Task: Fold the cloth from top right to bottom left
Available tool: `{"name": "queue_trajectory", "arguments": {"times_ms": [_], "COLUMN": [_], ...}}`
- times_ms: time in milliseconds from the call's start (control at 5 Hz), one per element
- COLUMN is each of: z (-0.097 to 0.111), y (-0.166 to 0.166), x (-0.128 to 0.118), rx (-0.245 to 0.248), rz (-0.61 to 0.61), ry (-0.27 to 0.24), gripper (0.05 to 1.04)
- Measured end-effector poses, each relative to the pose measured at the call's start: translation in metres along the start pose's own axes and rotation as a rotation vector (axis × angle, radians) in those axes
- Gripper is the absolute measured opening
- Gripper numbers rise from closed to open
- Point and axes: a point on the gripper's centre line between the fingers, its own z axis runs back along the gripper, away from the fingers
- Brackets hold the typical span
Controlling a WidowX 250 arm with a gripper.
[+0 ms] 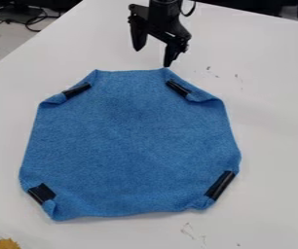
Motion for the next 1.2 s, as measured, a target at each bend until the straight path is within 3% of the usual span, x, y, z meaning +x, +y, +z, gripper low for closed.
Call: {"name": "queue_trajectory", "arguments": {"times_ms": [400,800,1200], "z": [-0.033,-0.059,-0.06], "y": [-0.022,-0.037,-0.035], "x": [0.018,0.025,0.029], "rx": [-0.097,-0.157,-0.144], "rz": [-0.038,-0.073,-0.095], "ry": [0.046,0.101,0.104], "gripper": [1.001,1.001,1.001]}}
